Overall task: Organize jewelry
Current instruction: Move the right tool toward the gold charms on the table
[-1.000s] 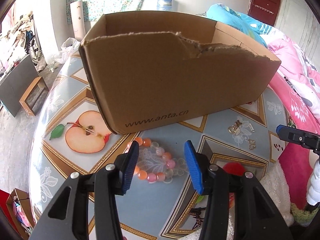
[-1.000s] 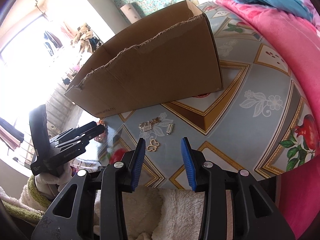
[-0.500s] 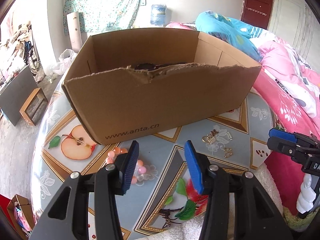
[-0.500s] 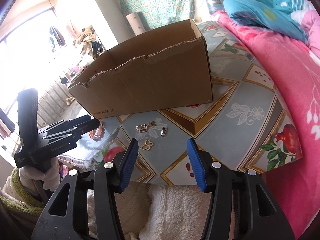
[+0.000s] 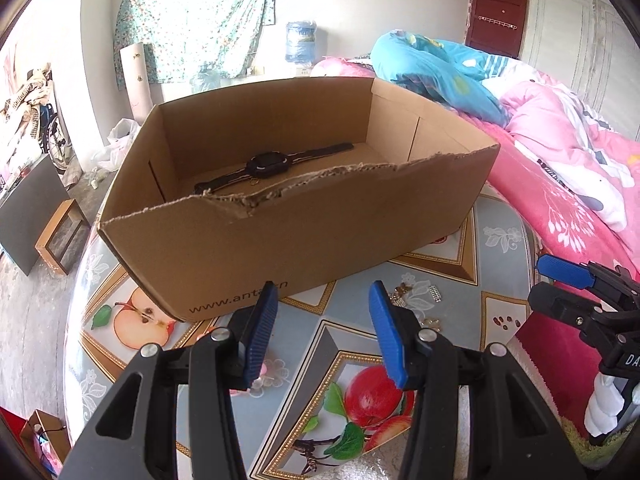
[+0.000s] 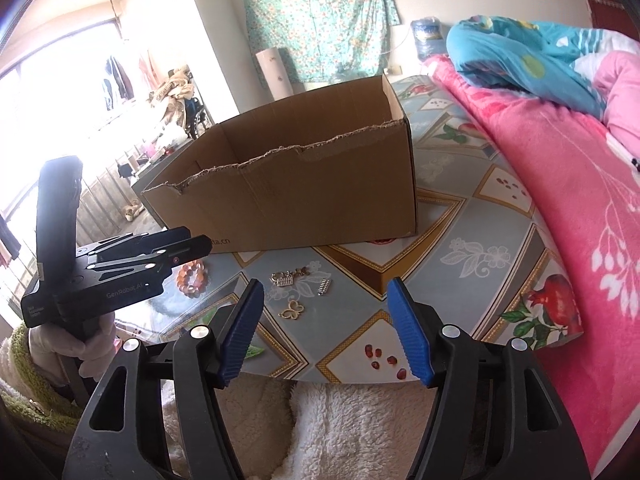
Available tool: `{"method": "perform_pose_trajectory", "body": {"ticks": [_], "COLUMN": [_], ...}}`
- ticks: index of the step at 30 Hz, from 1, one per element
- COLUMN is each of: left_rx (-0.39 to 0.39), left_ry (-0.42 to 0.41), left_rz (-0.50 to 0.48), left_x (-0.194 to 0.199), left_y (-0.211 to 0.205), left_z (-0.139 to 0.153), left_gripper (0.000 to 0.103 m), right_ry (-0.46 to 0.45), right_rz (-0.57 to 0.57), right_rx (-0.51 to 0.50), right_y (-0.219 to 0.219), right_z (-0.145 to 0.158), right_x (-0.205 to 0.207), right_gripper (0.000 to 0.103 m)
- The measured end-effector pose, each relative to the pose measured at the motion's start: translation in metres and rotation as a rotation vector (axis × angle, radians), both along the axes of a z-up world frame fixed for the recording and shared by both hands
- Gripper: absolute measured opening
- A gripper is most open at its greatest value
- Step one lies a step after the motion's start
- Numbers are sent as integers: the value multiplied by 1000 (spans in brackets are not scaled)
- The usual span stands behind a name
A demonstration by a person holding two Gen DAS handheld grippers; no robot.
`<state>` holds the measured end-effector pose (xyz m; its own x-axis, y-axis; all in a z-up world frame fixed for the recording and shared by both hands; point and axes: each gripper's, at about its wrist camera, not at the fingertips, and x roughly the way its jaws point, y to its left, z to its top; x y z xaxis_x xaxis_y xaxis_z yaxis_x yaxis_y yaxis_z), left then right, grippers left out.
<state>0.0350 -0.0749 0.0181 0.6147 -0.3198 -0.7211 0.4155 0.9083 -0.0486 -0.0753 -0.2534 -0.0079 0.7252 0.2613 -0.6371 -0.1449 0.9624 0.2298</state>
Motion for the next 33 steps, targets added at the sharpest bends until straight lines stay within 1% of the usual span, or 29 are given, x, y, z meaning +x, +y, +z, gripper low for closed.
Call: {"method": "perform_pose_trajectory", "body": {"ticks": [8, 13, 22, 24, 27, 28, 30, 33], "left_rx": [2, 3, -26, -34, -40, -42, -43, -48], "left_ry": [3, -14, -15, -13, -19, -22, -30, -46], "left_rz": [-11, -23, -50, -49, -49, -50, -52, -56], "left_x": [3, 5, 7, 7, 8, 8, 9, 11], "left_y": [-7, -7, -11, -10, -9, -8, -9, -11], "left_z": [-2, 1, -4, -5, -6, -7, -9, -9], "left_gripper": [46, 46, 46, 46, 46, 46, 46, 46], "right_ry": [-30, -29, -18, -32, -34, -29, -19, -5], "right_rz": [-32, -36, -12, -8, 4, 8, 19, 24], "right_rx": [-22, -29, -34, -34, -14, -5, 6, 31], "right_y": [-2, -1, 7, 8, 7, 6, 6, 3], "right_z": [2, 3, 5, 7, 9, 8, 8, 8], "right_x": [2, 4, 10, 12, 20, 24, 33, 48], "right_gripper": [73, 74, 74, 74, 74, 74, 69, 59]}}
